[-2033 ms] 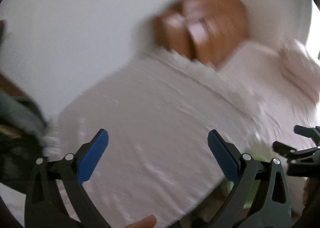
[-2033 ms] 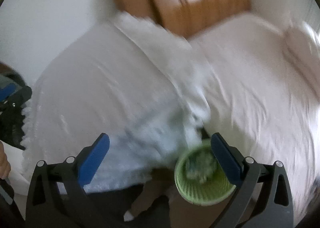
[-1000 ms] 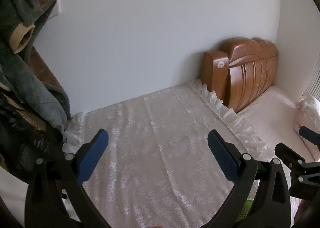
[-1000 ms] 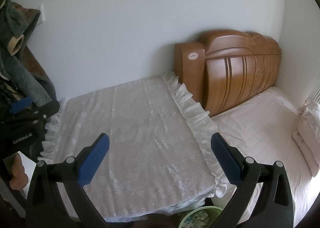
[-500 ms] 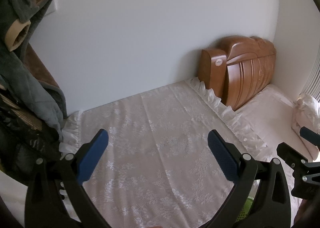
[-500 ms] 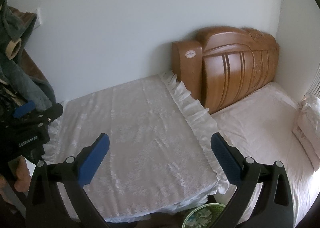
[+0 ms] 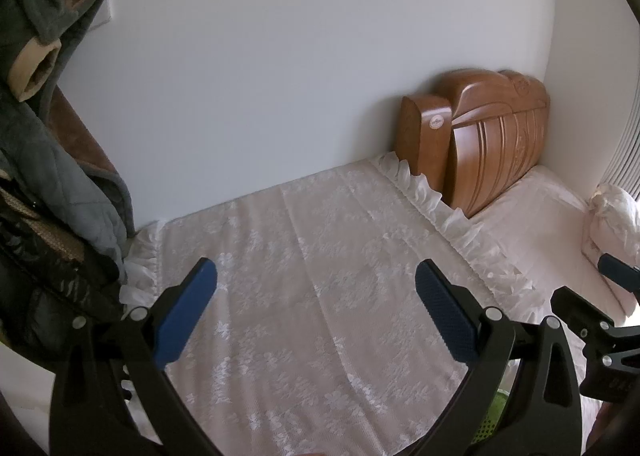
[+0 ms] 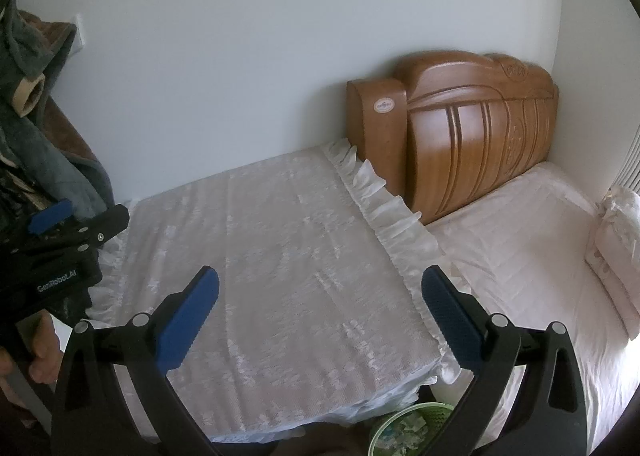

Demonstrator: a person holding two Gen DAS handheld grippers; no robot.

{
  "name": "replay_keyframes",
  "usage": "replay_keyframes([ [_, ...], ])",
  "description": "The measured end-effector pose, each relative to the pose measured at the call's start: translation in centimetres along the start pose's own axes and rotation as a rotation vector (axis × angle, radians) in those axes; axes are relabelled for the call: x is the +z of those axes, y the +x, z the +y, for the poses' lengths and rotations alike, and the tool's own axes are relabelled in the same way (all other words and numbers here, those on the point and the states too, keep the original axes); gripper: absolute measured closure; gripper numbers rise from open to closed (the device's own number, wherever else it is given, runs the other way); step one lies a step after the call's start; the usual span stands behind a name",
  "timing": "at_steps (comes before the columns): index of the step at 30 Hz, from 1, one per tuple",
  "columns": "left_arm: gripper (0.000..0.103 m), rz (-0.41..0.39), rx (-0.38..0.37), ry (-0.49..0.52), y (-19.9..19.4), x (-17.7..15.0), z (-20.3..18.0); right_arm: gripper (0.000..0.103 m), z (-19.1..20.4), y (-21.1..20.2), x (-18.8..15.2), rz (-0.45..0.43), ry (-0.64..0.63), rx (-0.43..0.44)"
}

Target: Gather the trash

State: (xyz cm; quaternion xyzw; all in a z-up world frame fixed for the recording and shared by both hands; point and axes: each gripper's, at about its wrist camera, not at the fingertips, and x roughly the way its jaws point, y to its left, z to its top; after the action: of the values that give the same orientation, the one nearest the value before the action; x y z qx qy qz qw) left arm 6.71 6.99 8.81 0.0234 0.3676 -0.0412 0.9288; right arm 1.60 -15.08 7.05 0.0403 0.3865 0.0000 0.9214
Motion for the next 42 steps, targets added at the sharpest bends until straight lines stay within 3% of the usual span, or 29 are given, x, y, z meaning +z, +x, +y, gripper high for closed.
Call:
replay_keyframes([
  [42, 0.008, 0.004, -0.002, 0.0, -0.1, -0.1, -0.1, 0.002, -0.1, -0.1, -0.7, 0.003, 0.007, 0.0],
])
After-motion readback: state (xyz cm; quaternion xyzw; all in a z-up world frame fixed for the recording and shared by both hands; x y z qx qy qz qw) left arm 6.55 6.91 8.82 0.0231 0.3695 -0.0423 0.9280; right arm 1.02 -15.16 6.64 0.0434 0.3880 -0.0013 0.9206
